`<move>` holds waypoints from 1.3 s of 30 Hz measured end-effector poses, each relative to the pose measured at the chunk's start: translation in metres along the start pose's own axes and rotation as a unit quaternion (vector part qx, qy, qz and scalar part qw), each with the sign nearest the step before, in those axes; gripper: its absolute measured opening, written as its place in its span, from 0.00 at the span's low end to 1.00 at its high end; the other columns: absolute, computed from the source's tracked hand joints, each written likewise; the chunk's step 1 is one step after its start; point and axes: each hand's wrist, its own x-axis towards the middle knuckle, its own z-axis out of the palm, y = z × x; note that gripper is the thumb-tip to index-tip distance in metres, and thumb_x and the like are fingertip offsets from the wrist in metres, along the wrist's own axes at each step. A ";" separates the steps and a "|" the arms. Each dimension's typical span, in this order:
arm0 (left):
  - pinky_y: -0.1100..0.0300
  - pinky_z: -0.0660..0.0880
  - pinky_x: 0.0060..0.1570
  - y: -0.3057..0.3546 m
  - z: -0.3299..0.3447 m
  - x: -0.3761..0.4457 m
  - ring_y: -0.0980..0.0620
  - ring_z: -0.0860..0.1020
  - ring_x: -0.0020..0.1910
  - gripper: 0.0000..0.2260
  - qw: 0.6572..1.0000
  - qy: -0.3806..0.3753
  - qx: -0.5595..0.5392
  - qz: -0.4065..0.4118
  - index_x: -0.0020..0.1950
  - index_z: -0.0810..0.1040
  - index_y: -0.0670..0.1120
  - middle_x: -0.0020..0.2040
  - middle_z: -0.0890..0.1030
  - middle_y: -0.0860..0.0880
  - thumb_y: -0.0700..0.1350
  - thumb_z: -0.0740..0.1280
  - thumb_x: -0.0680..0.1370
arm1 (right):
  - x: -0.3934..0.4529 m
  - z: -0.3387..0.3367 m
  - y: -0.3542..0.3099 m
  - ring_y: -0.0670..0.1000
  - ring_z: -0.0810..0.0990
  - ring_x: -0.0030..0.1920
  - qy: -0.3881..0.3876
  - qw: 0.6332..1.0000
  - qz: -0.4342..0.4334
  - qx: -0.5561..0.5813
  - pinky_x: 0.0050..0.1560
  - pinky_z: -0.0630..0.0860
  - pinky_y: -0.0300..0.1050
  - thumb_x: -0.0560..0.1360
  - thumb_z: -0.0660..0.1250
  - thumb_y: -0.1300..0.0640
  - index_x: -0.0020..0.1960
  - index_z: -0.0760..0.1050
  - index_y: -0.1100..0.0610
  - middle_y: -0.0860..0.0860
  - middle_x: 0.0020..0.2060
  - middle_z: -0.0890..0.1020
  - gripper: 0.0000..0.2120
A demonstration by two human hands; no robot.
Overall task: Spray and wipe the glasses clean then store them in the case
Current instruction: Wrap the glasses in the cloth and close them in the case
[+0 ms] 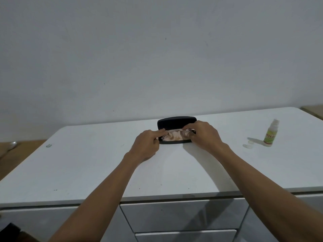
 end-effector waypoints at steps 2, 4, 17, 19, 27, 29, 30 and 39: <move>0.59 0.73 0.42 0.000 -0.003 -0.003 0.58 0.72 0.30 0.27 1.000 0.024 -0.013 0.006 0.66 0.81 0.58 0.69 0.78 0.60 0.34 0.60 0.74 | -0.001 -0.001 0.000 0.50 0.80 0.53 0.042 0.999 0.006 0.015 0.45 0.69 0.44 0.78 0.68 0.54 0.58 0.84 0.45 0.45 0.53 0.83 0.11; 0.58 0.77 0.44 0.002 -0.006 -0.007 0.59 0.74 0.30 0.24 0.996 0.069 -0.058 -0.026 0.61 0.84 0.57 0.63 0.83 0.59 0.35 0.61 0.75 | -0.002 -0.003 -0.001 0.50 0.79 0.49 0.109 0.993 0.028 0.044 0.44 0.69 0.44 0.78 0.68 0.54 0.56 0.83 0.47 0.44 0.49 0.84 0.09; 0.62 0.70 0.36 0.017 -0.011 0.042 0.53 0.77 0.36 0.19 0.898 0.022 -0.359 -0.255 0.51 0.86 0.51 0.44 0.83 0.53 0.65 0.68 0.77 | 0.038 -0.012 0.009 0.49 0.77 0.49 -0.005 0.945 0.151 0.290 0.52 0.72 0.44 0.79 0.69 0.43 0.58 0.86 0.49 0.49 0.55 0.86 0.14; 0.62 0.66 0.35 0.012 -0.010 0.044 0.52 0.74 0.35 0.16 0.888 0.001 -0.383 -0.255 0.44 0.86 0.51 0.40 0.83 0.52 0.62 0.70 0.77 | 0.039 -0.016 0.010 0.51 0.77 0.45 -0.028 0.941 0.151 0.303 0.48 0.75 0.46 0.79 0.70 0.43 0.55 0.85 0.49 0.48 0.50 0.84 0.13; 0.63 0.73 0.47 0.003 -0.023 0.027 0.53 0.75 0.46 0.12 0.862 -0.073 -0.451 -0.219 0.54 0.87 0.47 0.48 0.83 0.53 0.52 0.75 0.76 | 0.028 -0.028 0.022 0.48 0.76 0.40 -0.113 0.935 0.118 0.313 0.40 0.67 0.40 0.77 0.76 0.50 0.46 0.84 0.50 0.52 0.44 0.84 0.04; 0.68 0.75 0.42 0.002 -0.023 0.023 0.58 0.79 0.44 0.12 0.859 -0.074 -0.463 -0.204 0.58 0.86 0.45 0.50 0.84 0.51 0.46 0.76 0.76 | 0.022 -0.027 0.024 0.43 0.80 0.36 -0.121 0.936 0.103 0.314 0.39 0.69 0.35 0.76 0.77 0.54 0.47 0.84 0.50 0.51 0.45 0.86 0.02; 0.71 0.76 0.41 0.002 -0.022 0.020 0.60 0.81 0.43 0.13 0.862 -0.071 -0.463 -0.197 0.60 0.85 0.43 0.51 0.85 0.48 0.42 0.76 0.76 | 0.020 -0.025 0.027 0.44 0.82 0.41 -0.119 0.941 0.086 0.304 0.43 0.72 0.36 0.75 0.78 0.55 0.46 0.84 0.49 0.50 0.46 0.87 0.03; 0.54 0.83 0.53 -0.008 -0.002 0.004 0.48 0.79 0.49 0.20 0.907 -0.028 -0.400 -0.130 0.57 0.86 0.49 0.52 0.84 0.49 0.40 0.82 0.67 | 0.000 -0.016 0.028 0.51 0.84 0.52 -0.099 0.971 0.034 0.213 0.47 0.77 0.38 0.72 0.78 0.59 0.51 0.82 0.49 0.48 0.55 0.84 0.11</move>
